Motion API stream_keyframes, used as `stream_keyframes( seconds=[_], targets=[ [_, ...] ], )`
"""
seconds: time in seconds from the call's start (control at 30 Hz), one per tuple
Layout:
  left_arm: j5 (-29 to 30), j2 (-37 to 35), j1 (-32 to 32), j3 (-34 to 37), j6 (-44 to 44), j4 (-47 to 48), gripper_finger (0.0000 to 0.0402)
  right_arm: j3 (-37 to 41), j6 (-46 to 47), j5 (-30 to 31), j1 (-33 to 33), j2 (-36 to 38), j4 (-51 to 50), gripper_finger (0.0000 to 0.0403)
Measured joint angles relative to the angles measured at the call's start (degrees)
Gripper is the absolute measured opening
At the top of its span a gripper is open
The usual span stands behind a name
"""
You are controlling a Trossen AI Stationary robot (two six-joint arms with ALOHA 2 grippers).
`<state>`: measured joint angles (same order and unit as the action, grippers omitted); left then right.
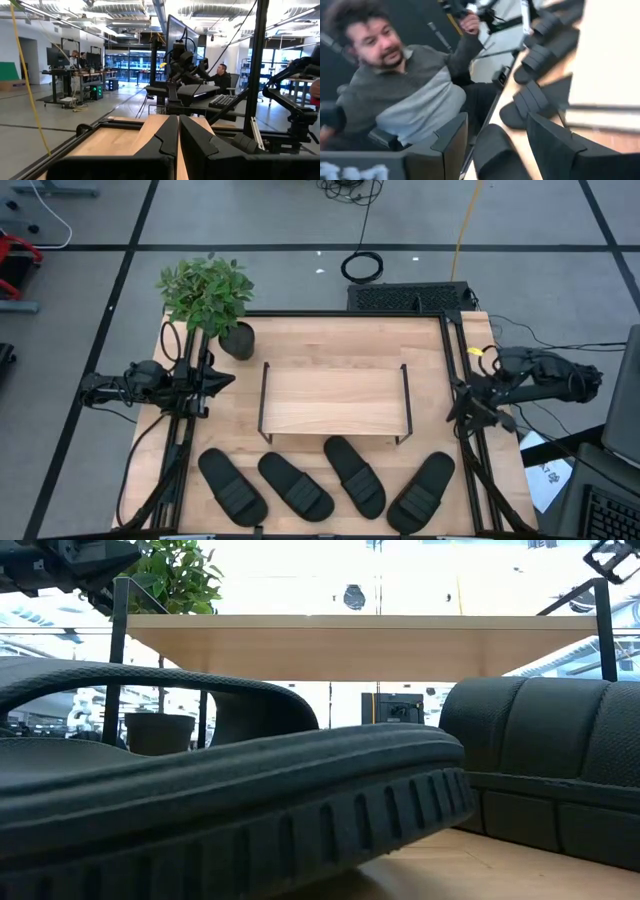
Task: Pick and place slides into the shelf
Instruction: Put the black slide on the shelf
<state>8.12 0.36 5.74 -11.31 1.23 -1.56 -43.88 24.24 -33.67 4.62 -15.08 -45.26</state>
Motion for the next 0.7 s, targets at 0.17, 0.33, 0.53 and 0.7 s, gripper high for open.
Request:
stream_keyframes(
  seconds=[0.17, 0.33, 0.53, 0.7],
  targets=[
    [0.00, 0.02, 0.02, 0.00, 0.02, 0.00, 0.0021, 2.31, 5.69, 0.43, 0.00, 0.69, -1.45, 0.0186],
    [-0.02, 0.02, 0.02, 0.00, 0.07, 0.02, 0.0021, 2.98, 3.50, -0.95, 0.00, 0.69, -1.70, 0.0185],
    [-0.02, 0.02, 0.01, 0.00, 0.98, 0.14, 0.0021, 3.02, 3.34, -0.92, 0.00, 0.69, -2.59, 0.0185],
    [-0.04, 0.02, 0.01, 0.00, 2.28, 1.76, 0.0021, 3.02, 2.01, 0.15, 0.00, 0.69, -5.02, 0.0185]
  ],
)
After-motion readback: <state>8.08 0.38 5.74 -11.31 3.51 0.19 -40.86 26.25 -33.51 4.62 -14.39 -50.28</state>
